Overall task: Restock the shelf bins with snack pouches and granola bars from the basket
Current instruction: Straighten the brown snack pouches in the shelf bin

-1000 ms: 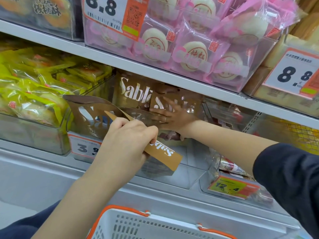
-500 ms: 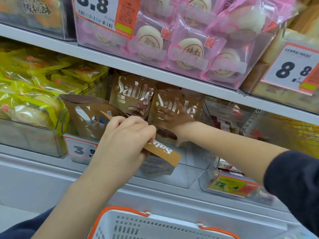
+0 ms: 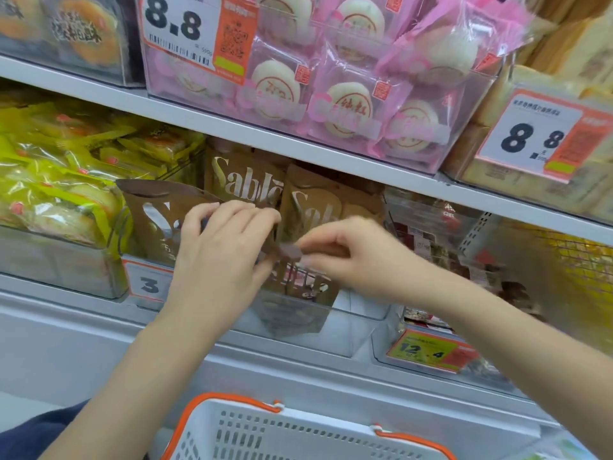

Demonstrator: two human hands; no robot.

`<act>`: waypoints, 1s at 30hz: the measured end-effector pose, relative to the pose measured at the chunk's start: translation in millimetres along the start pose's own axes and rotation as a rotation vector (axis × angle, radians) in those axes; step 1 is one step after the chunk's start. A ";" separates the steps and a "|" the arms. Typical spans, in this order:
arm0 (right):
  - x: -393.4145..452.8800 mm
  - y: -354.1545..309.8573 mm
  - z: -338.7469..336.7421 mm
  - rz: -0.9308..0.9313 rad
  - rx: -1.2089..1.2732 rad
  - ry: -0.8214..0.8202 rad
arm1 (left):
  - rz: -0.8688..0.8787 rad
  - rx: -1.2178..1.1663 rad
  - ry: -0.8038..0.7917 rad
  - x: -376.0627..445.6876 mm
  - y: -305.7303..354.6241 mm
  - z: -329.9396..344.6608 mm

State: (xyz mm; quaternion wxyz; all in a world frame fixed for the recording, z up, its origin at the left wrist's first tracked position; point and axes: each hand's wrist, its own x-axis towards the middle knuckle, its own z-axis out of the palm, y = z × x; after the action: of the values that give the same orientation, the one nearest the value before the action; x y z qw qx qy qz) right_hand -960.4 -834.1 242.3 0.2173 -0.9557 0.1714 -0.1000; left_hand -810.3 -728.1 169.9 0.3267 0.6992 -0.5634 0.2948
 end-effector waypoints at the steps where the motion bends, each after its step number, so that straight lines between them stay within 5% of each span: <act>1: 4.0 3.3 -3.1 0.009 -0.124 0.114 | -0.007 0.013 -0.005 1.8 -2.7 0.4; 7: 9.3 53.1 -26.8 0.284 -0.514 0.350 | -0.270 0.067 -0.109 11.5 -43.6 -1.3; 14: 22.0 57.8 -10.1 0.340 -0.725 0.392 | -0.241 0.165 -0.094 25.9 -71.2 22.8; 22: 37.2 67.5 -10.3 0.345 -0.658 0.307 | -0.203 0.117 -0.173 52.4 -80.6 50.1; 30: 36.7 79.6 -14.8 0.395 -0.581 0.390 | -0.260 0.075 -0.009 58.4 -96.0 42.1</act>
State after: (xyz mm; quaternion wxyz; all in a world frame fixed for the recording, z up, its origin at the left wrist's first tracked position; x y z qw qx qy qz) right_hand -953.2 -920.7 223.9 -0.0836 -0.8891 0.4110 -0.1831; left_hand -703.1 -781.5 177.7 0.3335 0.7794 -0.4580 0.2675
